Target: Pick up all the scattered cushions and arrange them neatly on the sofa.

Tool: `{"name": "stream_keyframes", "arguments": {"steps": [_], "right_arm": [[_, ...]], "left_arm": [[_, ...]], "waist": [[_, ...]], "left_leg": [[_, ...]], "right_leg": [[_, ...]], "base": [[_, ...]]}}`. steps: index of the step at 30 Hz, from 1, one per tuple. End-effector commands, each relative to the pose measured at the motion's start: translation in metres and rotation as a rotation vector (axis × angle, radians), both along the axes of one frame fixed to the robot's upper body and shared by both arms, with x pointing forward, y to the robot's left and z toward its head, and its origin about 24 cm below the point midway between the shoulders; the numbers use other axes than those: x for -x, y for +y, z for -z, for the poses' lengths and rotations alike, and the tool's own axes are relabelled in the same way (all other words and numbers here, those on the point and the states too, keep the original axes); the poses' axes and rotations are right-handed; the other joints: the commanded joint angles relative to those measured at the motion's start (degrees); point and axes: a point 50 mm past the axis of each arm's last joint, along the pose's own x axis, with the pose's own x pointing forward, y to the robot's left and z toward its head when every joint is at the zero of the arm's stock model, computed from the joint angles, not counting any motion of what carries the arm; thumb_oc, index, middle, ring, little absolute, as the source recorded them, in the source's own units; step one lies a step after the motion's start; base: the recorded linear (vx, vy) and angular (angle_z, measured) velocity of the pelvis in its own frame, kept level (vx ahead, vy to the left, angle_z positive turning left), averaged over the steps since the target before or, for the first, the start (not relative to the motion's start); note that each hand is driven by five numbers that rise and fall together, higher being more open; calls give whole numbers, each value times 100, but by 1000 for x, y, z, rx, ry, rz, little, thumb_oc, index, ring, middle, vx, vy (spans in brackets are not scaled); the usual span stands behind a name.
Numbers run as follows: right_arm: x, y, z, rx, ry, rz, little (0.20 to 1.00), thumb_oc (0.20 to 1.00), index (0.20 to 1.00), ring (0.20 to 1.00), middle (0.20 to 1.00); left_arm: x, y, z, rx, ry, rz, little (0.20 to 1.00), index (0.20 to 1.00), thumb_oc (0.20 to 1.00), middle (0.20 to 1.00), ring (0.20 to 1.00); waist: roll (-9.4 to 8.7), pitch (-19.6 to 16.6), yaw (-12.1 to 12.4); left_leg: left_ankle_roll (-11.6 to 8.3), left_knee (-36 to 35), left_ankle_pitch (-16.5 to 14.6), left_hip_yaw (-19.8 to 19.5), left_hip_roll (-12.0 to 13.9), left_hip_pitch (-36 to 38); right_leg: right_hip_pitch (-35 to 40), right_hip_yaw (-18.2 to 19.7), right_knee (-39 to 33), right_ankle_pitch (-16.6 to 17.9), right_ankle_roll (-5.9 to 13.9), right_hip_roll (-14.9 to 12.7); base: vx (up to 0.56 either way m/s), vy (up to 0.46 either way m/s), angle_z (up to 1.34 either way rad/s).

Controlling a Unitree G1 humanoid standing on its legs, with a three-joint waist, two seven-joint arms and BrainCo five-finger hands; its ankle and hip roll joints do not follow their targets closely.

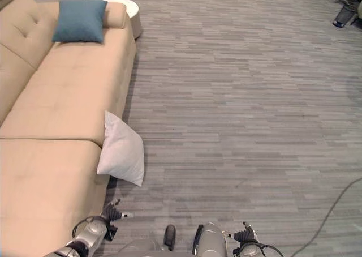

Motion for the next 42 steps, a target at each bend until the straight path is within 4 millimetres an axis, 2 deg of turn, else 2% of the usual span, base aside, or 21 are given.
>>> {"name": "stream_keyframes", "arguments": {"steps": [1, 2, 3, 5, 8, 10, 11, 12, 14, 16, 18, 22, 26, 28, 30, 31, 32, 33, 35, 40, 42], "right_arm": [[4, -14, -2, 50, 23, -2, 1000, 1000, 1000, 1000, 1000], [4, -14, -2, 50, 23, -2, 1000, 1000, 1000, 1000, 1000], [10, -14, -1, 50, 42, -3, 1000, 1000, 1000, 1000, 1000], [15, -11, 2, 46, 61, -13, 1000, 1000, 1000, 1000, 1000], [12, -9, 1, 37, 47, -15, 1000, 1000, 1000, 1000, 1000], [5, -9, 0, 34, 25, -12, 1000, 1000, 1000, 1000, 1000], [1, -9, -2, 39, 17, -24, 1000, 1000, 1000, 1000, 1000], [-1, -9, -2, 45, 12, -28, 1000, 1000, 1000, 1000, 1000], [-2, -9, -3, 47, 0, -27, 1000, 1000, 1000, 1000, 1000], [-4, -9, -4, 48, -14, -27, 1000, 1000, 1000, 1000, 1000], [-4, -4, -3, 42, -19, -33, 1000, 1000, 1000, 1000, 1000], [-3, 1, -1, 35, -10, -60, 1000, 1000, 1000, 1000, 1000], [-18, 11, -4, 22, -45, -110, 1000, 1000, 1000, 1000, 1000], [-21, 16, -4, 10, -61, -116, 1000, 1000, 1000, 1000, 1000], [-22, 19, -4, 5, -65, -127, 1000, 1000, 1000, 1000, 1000], [-22, 19, -4, 5, -65, -127, 1000, 1000, 1000, 1000, 1000], [-23, -22, -13, 55, -57, -4, 1000, 1000, 1000, 1000, 1000], [-14, -22, -9, 25, -39, 28, 1000, 1000, 1000, 1000, 1000], [-13, -21, -9, 13, -36, 33, 1000, 1000, 1000, 1000, 1000], [-13, -17, -7, -5, -29, 14, 1000, 1000, 1000, 1000, 1000], [-11, -20, -8, 8, -18, -1, 1000, 1000, 1000, 1000, 1000]], "left_arm": [[-1, -11, 0, 28, -30, 4, 1000, 1000, 1000, 1000, 1000], [-1, -11, 0, 28, -30, 4, 1000, 1000, 1000, 1000, 1000], [-3, -11, 0, 23, -28, 18, 1000, 1000, 1000, 1000, 1000], [8, -15, 5, 31, 6, 8, 1000, 1000, 1000, 1000, 1000], [7, -17, 5, 46, 1, -11, 1000, 1000, 1000, 1000, 1000], [0, -20, 3, 56, -22, -11, 1000, 1000, 1000, 1000, 1000], [-7, -22, -1, 71, -58, -26, 1000, 1000, 1000, 1000, 1000], [-8, -23, -1, 78, -64, -33, 1000, 1000, 1000, 1000, 1000], [-6, -24, 0, 79, -55, -33, 1000, 1000, 1000, 1000, 1000], [-4, -26, 2, 78, -46, -26, 1000, 1000, 1000, 1000, 1000], [2, -26, 4, 78, -27, -28, 1000, 1000, 1000, 1000, 1000], [12, -22, 7, 77, 6, -62, 1000, 1000, 1000, 1000, 1000], [12, -11, 6, 55, 5, -88, 1000, 1000, 1000, 1000, 1000], [12, -10, 6, 49, 1, -84, 1000, 1000, 1000, 1000, 1000], [10, -12, 5, 48, -5, -69, 1000, 1000, 1000, 1000, 1000], [10, -12, 5, 48, -5, -69, 1000, 1000, 1000, 1000, 1000], [8, -11, 5, 47, 2, -30, 1000, 1000, 1000, 1000, 1000], [8, -10, 5, 29, 15, 17, 1000, 1000, 1000, 1000, 1000], [11, -9, 6, 31, 30, 15, 1000, 1000, 1000, 1000, 1000], [24, -10, 11, 55, 71, -28, 1000, 1000, 1000, 1000, 1000], [25, -11, 11, 61, 71, -40, 1000, 1000, 1000, 1000, 1000]], "waist": [[40, 77, -173], [43, 83, -175], [56, 79, -285], [-46, -78, -332], [-67, -104, -297], [-102, -28, -247], [-195, 99, -102], [-239, 126, -6], [-258, 110, 39], [-222, 91, 35], [-119, 61, 37], [-113, -36, 90], [-9, -1, 102], [34, 10, 38], [41, -6, -29], [46, 3, -36], [-7, 25, -87], [-43, 27, -250], [-101, -23, -280], [-245, -108, -194], [-284, -46, -137]], "left_leg": [[-323, 420, -302, 148, 359, -9], [-323, 419, -303, 145, 362, -1], [-396, 333, -399, 88, 408, 186], [-477, 251, -552, 11, 467, 413], [-666, 527, -583, -48, 618, 305], [-797, 1178, -346, -51, 667, -93], [-824, 1980, -36, 98, 710, -690], [-752, 1983, -134, 264, 714, -935], [-689, 1752, -258, 427, 691, -1032], [-694, 1427, -70, 682, 735, -1141], [-686, 1074, 187, 1197, 848, -1150], [-618, 859, 119, 999, 679, -924], [-399, 736, -5, 716, 516, -684], [-367, 670, -30, 535, 467, -567], [-380, 597, -20, 295, 383, -479], [-382, 598, -25, 287, 386, -467], [-433, 557, -18, -45, 340, -359], [-493, 423, 25, -408, 296, -285], [-555, 374, 8, -508, 298, -246], [-738, 408, 33, -570, 520, -353], [-753, 687, 66, -307, 590, -673]], "right_leg": [[572, 58, -1348, 1272, 316, -33], [583, 54, -1354, 1274, 316, -31], [426, 154, -1740, 1500, 397, -87], [643, 178, -1969, 1724, 416, -112], [893, 66, -2061, 1607, 324, -57], [1097, 3, -2151, 1488, 231, -5], [1364, -107, -2207, 1325, 57, 7], [1543, -205, -2286, 1226, 45, 16], [1666, -297, -2336, 1142, 73, 26], [1747, -479, -2371, 1046, 79, 57], [1847, -728, -2297, 895, 32, 141], [1936, -818, -2021, 788, 51, 81], [1350, -676, -443, 784, 248, -231], [1179, -352, -267, 767, 225, -125], [1102, 57, -750, 799, 182, -34], [1121, 49, -759, 799, 181, -29], [967, 511, -1170, 952, 232, 56], [785, 1218, -1488, 1204, 329, 155], [958, 1068, -1784, 1343, 340, 36], [1414, 723, -2142, 1299, 304, 108], [1562, 451, -2218, 1168, 215, 108]], "base": [[253, -124, 43], [350, -192, 67], [265, -174, 82], [486, -366, 130], [233, -255, 78], [66, -238, 22], [125, -293, 28], [182, -254, 46], [163, -98, 44], [110, -44, 47], [158, 52, 79], [133, 117, 61], [58, 162, 32], [77, 42, 84], [125, -42, 86], [195, -183, 56], [224, -300, 113], [224, -299, 216], [178, -279, 265], [77, -227, 96], [-36, -162, 69]]}}
